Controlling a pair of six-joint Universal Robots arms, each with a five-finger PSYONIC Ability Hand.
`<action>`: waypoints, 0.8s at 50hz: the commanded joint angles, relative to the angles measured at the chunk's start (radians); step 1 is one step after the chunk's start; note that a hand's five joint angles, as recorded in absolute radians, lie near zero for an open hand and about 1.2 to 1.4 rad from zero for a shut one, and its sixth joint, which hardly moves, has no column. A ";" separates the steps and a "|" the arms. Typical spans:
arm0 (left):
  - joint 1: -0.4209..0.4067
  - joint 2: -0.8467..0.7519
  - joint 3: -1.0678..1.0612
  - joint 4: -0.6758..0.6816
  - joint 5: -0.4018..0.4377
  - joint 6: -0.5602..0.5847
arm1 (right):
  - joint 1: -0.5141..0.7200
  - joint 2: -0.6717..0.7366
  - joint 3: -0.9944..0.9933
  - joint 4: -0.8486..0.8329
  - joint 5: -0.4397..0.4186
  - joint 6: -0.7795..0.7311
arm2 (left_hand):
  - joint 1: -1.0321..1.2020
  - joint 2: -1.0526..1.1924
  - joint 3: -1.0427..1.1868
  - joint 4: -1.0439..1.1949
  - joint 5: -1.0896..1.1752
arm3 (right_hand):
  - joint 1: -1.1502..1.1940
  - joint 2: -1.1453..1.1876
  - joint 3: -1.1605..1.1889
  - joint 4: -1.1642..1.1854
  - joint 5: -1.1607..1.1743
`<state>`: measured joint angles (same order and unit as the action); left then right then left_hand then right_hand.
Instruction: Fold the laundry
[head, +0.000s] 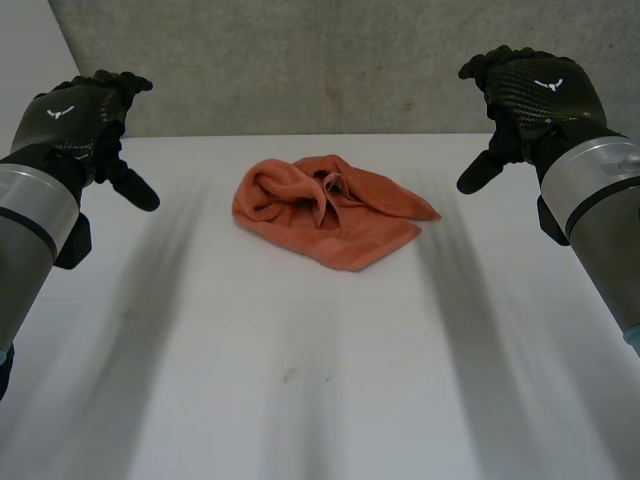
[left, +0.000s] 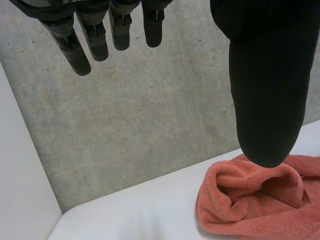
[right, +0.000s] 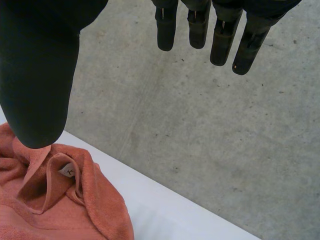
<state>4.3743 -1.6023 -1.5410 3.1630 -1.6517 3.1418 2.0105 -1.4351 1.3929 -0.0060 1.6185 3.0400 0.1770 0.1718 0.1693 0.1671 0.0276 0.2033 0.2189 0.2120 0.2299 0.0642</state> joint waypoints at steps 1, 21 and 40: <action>0.002 -0.005 0.007 -0.006 0.000 0.001 | 0.005 0.005 -0.006 0.004 0.004 -0.003 | -0.002 0.003 0.005 0.007 -0.028 | -0.029 -0.044 -0.037 -0.055 -0.064; 0.002 -0.005 0.007 -0.006 0.000 0.003 | 0.007 0.004 0.003 -0.005 0.007 -0.003 | 0.100 0.106 0.108 0.110 0.075 | 0.036 0.020 0.027 0.009 0.000; -0.002 -0.011 0.007 0.012 0.004 -0.002 | 0.010 0.024 0.012 -0.040 -0.014 -0.061 | -0.002 0.003 0.005 0.007 -0.028 | -0.029 -0.044 -0.037 -0.055 -0.064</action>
<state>4.3733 -1.6112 -1.5332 3.1701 -1.6460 3.1406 2.0177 -1.4317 1.4078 -0.0390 1.6228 3.0327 0.1768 0.1664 0.1673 0.1679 0.0243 0.1928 0.2126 0.2066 0.2236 0.0615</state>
